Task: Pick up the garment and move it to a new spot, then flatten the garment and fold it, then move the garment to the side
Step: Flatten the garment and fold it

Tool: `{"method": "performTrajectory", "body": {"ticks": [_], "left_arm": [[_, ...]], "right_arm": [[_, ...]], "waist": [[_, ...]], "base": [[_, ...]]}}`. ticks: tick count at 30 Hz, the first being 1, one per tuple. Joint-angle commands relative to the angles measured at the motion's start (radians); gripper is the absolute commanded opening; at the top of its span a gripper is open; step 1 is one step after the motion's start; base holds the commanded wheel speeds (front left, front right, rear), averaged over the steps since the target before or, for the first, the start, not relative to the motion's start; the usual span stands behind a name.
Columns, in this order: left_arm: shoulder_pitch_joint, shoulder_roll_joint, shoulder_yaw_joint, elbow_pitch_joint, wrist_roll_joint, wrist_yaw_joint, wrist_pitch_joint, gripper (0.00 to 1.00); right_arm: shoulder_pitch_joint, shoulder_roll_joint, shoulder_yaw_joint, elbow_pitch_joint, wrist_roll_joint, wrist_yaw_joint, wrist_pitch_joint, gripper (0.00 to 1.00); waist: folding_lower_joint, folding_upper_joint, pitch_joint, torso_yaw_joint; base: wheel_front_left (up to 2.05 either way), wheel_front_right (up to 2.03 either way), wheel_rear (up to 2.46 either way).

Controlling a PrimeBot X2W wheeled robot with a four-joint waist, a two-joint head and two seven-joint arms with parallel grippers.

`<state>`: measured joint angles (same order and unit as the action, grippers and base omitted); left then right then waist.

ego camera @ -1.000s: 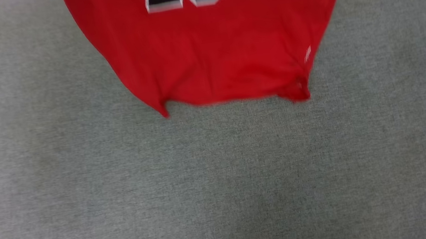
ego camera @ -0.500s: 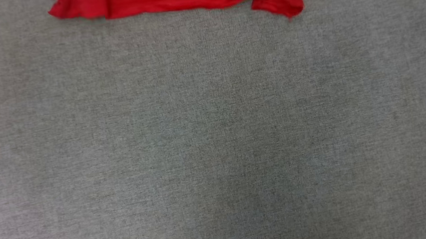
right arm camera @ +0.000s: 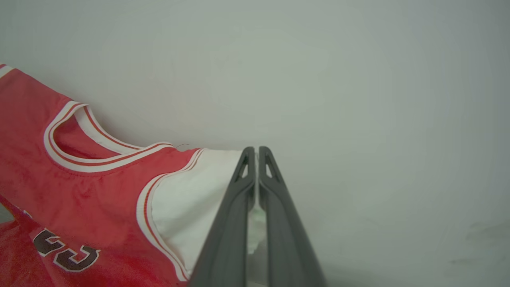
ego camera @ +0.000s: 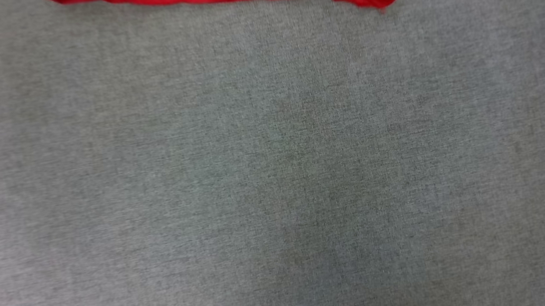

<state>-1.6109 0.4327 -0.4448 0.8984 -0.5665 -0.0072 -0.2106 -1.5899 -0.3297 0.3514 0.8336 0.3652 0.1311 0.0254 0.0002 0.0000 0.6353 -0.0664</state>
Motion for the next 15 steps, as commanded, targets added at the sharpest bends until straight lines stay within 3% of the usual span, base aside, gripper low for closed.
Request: {"method": "performTrajectory", "body": {"ticks": [1, 10, 15], "left_arm": [[0.02, -0.001, 0.004, 0.004, -0.007, -0.001, -0.008, 0.0], [0.309, -0.025, 0.062, 0.038, -0.083, -0.036, -0.052, 0.0], [0.548, -0.021, 0.117, -0.035, -0.104, -0.036, -0.056, 0.0]], "right_arm": [[0.02, 0.001, 0.004, 0.005, 0.008, -0.001, -0.007, 0.0], [0.297, -0.054, 0.09, -0.008, 0.142, 0.0, -0.08, 0.0], [0.518, -0.099, 0.117, -0.072, 0.22, -0.001, -0.094, 0.0]], "waist": [[-0.0002, 0.0, -0.015, 0.005], [-0.0002, 0.0, -0.185, 0.032], [-0.0002, 0.0, -0.287, 0.043]], "base": [[0.0, 0.0, 0.0], [0.0, 0.0, 0.0], [0.0, 0.0, 0.0]]}}
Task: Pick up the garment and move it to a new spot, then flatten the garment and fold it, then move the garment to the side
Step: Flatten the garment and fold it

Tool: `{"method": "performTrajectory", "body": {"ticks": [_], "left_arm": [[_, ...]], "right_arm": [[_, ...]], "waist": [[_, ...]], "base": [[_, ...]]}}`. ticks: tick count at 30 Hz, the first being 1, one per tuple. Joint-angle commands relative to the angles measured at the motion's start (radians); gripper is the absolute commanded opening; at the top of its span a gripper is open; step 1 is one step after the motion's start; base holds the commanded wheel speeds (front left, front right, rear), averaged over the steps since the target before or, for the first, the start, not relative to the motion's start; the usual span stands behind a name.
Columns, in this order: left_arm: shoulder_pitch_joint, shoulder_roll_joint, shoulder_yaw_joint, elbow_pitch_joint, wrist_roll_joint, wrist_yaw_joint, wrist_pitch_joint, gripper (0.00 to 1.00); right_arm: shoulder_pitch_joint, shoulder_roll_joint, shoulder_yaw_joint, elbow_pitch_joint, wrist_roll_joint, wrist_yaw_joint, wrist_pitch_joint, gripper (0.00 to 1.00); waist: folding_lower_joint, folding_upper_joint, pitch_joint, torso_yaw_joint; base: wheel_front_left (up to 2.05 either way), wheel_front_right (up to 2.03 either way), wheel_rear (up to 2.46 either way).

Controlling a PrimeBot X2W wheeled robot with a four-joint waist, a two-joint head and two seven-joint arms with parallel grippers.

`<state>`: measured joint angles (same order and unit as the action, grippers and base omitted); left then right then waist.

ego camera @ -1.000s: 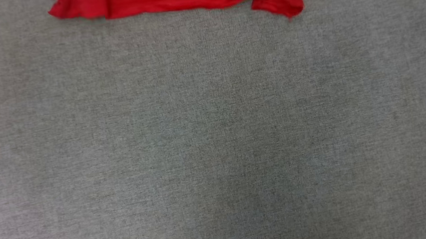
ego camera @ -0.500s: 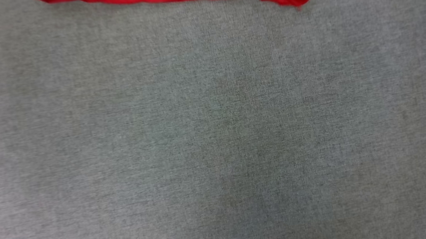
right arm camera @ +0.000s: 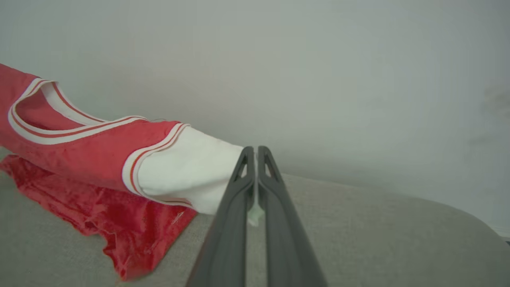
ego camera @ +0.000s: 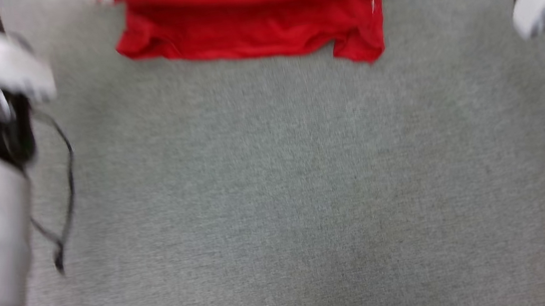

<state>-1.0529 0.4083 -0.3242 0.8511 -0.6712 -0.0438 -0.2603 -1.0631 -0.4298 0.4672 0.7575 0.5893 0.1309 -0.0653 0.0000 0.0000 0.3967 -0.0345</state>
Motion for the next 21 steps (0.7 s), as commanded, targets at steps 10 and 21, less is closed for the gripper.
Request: {"method": "performTrajectory", "body": {"ticks": [10, 21], "left_arm": [[0.542, 0.007, 0.069, -0.263, 0.03, 0.07, -0.006, 0.0], [1.056, 0.05, 0.11, -0.601, -0.021, 0.231, 0.068, 0.0]], "right_arm": [[0.446, -0.03, -0.063, -0.162, 0.079, 0.0, 0.006, 0.0], [0.944, 0.035, -0.272, -0.405, 0.03, 0.0, 0.117, 0.0]], "waist": [[0.0, 0.0, -0.196, 0.018], [0.0, 0.0, -0.317, 0.011]], "base": [[0.0, 0.0, 0.0], [0.0, 0.0, 0.0]]}}
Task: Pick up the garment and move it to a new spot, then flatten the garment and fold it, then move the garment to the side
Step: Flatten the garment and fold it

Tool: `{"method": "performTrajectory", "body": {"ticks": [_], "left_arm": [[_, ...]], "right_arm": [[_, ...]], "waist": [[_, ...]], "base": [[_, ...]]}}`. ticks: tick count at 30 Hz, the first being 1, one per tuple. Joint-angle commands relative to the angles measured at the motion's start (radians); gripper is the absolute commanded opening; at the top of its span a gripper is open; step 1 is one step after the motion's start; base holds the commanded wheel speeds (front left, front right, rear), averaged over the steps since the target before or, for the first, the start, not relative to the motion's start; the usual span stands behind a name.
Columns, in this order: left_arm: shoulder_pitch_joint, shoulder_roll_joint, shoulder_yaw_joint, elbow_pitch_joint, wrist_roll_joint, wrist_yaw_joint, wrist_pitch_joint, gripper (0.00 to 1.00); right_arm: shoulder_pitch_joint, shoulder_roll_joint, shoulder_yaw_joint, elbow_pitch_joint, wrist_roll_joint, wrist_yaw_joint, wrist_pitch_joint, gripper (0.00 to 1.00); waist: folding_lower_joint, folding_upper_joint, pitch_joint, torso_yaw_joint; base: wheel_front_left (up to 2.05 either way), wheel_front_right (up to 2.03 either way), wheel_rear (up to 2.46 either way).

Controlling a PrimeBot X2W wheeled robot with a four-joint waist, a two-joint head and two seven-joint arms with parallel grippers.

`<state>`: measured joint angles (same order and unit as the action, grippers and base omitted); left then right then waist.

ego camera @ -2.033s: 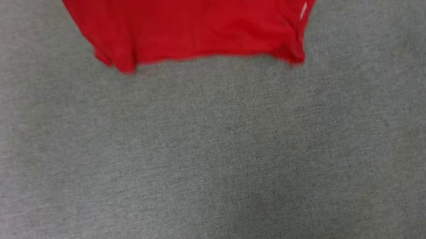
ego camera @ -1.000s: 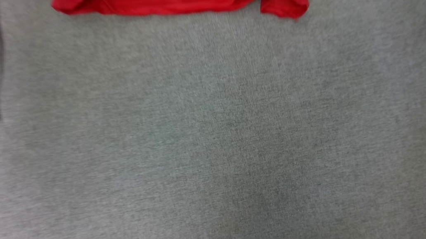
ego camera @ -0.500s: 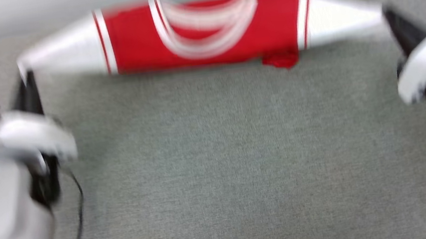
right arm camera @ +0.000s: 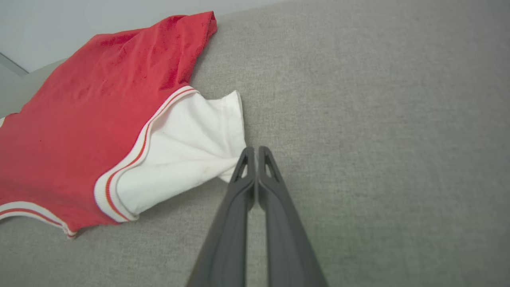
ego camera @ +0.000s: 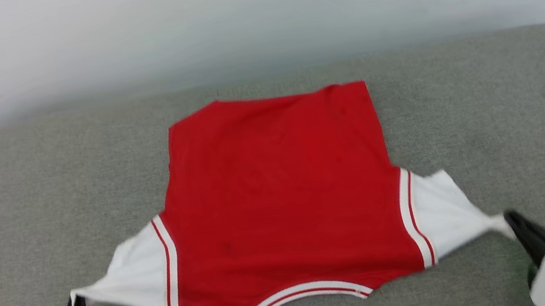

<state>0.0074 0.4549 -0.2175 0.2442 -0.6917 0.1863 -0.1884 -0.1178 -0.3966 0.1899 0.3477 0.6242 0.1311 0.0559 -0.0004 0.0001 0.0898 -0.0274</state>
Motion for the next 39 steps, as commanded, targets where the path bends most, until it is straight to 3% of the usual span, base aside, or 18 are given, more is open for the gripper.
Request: {"method": "performTrajectory", "body": {"ticks": [1, 8, 12, 13, 14, 15, 22, 29, 34, 39], "left_arm": [[0.03, 0.007, 0.006, -0.026, -0.003, 0.014, 0.005, 0.0], [0.222, 0.029, 0.023, -0.217, -0.015, 0.112, 0.066, 0.0], [0.267, 0.024, 0.009, -0.288, -0.001, 0.141, 0.082, 0.0], [0.266, 0.021, 0.004, -0.3, 0.003, 0.144, 0.082, 0.0], [0.259, 0.017, -0.003, -0.311, 0.006, 0.147, 0.08, 0.0], [0.249, 0.012, -0.011, -0.321, 0.011, 0.146, 0.077, 0.0], [0.184, -0.014, -0.056, -0.368, 0.043, 0.132, 0.06, 0.0], [0.099, -0.037, -0.091, -0.395, 0.076, 0.107, 0.028, 0.0], [0.037, -0.051, -0.122, -0.421, 0.099, 0.094, 0.022, 0.0], [-0.018, -0.071, -0.153, -0.436, 0.117, 0.077, 0.014, 0.0]], "right_arm": [[0.044, 0.01, -0.027, -0.025, -0.016, -0.001, 0.014, 0.0], [0.334, 0.112, -0.216, -0.27, -0.096, -0.001, 0.209, 0.0], [0.438, 0.166, -0.266, -0.369, -0.148, 0.0, 0.351, 0.0], [0.451, 0.183, -0.274, -0.385, -0.151, -0.001, 0.382, 0.25], [0.454, 0.196, -0.279, -0.405, -0.157, 0.0, 0.4, 0.69], [0.453, 0.206, -0.283, -0.423, -0.162, 0.0, 0.413, 1.0], [0.328, 0.24, -0.354, -0.491, -0.173, 0.0, 0.379, 1.0], [0.061, 0.188, -0.415, -0.371, -0.144, 0.0, 0.352, 1.0], [-0.151, 0.118, -0.415, -0.229, -0.114, 0.0, 0.446, 1.0], [-0.344, 0.069, -0.39, -0.09, -0.118, 0.0, 0.634, 1.0]], "waist": [[0.0004, -0.0001, -0.017, 0.007], [0.0004, -0.0001, -0.038, 0.024], [0.0004, -0.0001, -0.029, 0.04], [0.0004, -0.0001, -0.024, 0.045], [0.0004, -0.0001, -0.019, 0.049], [0.0004, -0.0001, -0.016, 0.055], [0.0004, -0.0001, 0.016, 0.088], [0.0004, -0.0001, 0.077, 0.138], [0.0004, -0.0001, 0.135, 0.185], [0.0004, -0.0001, 0.2, 0.234]], "base": [[0.0, 0.0, 0.0], [0.0, 0.0, 0.0], [0.0, 0.0, 0.0], [0.0, 0.0, 0.0], [0.0, 0.0, 0.0], [0.0, 0.0, 0.0], [0.0, 0.0, 0.0], [0.0, 0.0, 0.0], [0.0, 0.0, 0.0], [0.0, 0.0, 0.0]]}}
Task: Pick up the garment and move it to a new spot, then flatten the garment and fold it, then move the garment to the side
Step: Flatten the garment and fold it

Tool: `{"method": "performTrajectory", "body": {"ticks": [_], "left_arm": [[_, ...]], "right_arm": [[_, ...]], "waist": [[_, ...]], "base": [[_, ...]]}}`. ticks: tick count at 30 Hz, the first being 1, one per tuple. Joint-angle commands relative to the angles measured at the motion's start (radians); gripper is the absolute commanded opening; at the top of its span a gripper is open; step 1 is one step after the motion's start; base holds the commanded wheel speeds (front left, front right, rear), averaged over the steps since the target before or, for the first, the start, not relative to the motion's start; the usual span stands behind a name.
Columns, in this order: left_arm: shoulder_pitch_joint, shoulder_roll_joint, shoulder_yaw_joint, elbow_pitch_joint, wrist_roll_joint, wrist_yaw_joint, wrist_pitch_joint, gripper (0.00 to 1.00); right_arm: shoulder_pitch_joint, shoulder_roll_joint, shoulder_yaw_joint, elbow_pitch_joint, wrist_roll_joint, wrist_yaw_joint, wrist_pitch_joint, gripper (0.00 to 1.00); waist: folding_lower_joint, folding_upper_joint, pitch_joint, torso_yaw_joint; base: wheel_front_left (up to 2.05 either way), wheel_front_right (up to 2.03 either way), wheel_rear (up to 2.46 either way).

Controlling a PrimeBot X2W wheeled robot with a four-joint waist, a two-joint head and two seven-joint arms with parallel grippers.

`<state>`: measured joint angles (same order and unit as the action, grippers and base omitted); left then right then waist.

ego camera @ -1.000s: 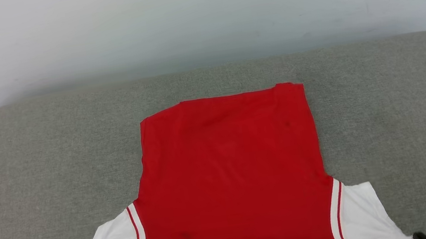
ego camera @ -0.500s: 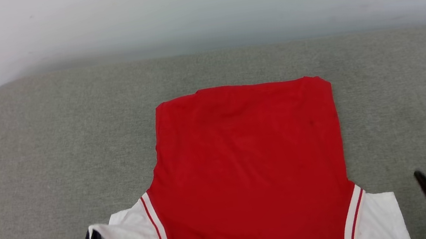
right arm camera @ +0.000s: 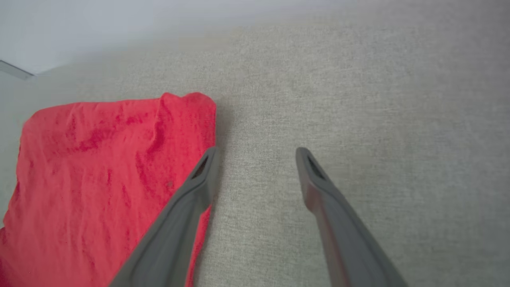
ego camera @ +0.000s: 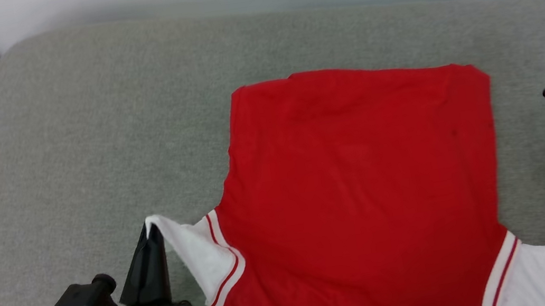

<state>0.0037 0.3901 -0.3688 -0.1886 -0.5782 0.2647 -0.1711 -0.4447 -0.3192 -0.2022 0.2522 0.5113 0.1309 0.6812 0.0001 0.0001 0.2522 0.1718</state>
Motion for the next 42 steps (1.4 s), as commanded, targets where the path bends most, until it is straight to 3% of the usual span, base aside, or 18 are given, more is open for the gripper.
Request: {"method": "performTrajectory", "body": {"ticks": [1, 8, 17, 18, 19, 24, 33, 42], "left_arm": [[-0.026, -0.012, -0.008, -0.005, 0.006, -0.007, -0.008, 0.0], [-0.086, -0.046, -0.023, -0.001, 0.013, -0.027, -0.038, 0.0], [-0.116, -0.068, -0.034, 0.024, 0.017, -0.042, -0.056, 0.0], [-0.116, -0.07, -0.035, 0.027, 0.017, -0.043, -0.058, 0.0], [-0.116, -0.071, -0.036, 0.03, 0.016, -0.044, -0.059, 0.0], [-0.124, -0.073, -0.041, 0.05, 0.014, -0.048, -0.061, 0.0], [-0.085, -0.06, -0.032, 0.084, -0.005, -0.036, -0.049, 0.0], [-0.022, -0.026, -0.005, 0.101, -0.026, -0.009, -0.027, 0.0]], "right_arm": [[-0.056, -0.019, 0.013, 0.025, -0.014, 0.0, 0.046, 1.0], [-0.249, -0.017, 0.074, 0.145, -0.057, 0.0, 0.22, 1.0], [-0.284, 0.007, 0.136, 0.285, -0.102, 0.0, 0.313, 1.0], [-0.282, 0.012, 0.14, 0.301, -0.104, 0.0, 0.324, 0.41], [-0.281, 0.017, 0.142, 0.312, -0.102, 0.0, 0.331, 0.0], [-0.315, 0.004, 0.156, 0.317, -0.097, 0.0, 0.321, 0.0], [-0.348, -0.082, 0.205, 0.185, -0.06, 0.0, 0.247, 0.0], [-0.103, -0.178, 0.204, -0.088, 0.003, 0.0, 0.238, 0.0]], "waist": [[-0.0001, -0.0001, 0.052, 0.045], [-0.0001, -0.0001, 0.145, 0.086], [-0.0001, -0.0001, 0.18, 0.104], [-0.0001, -0.0001, 0.179, 0.105], [-0.0001, -0.0001, 0.178, 0.105], [-0.0001, -0.0001, 0.159, 0.103], [-0.0001, -0.0001, 0.064, 0.051], [-0.0001, -0.0001, -0.042, -0.061]], "base": [[0.0, 0.0, 0.0], [0.0, 0.0, 0.0], [0.0, 0.0, 0.0], [0.0, 0.0, 0.0], [0.0, 0.0, 0.0], [0.0, 0.0, 0.0], [0.0, 0.0, 0.0], [0.0, 0.0, 0.0]]}}
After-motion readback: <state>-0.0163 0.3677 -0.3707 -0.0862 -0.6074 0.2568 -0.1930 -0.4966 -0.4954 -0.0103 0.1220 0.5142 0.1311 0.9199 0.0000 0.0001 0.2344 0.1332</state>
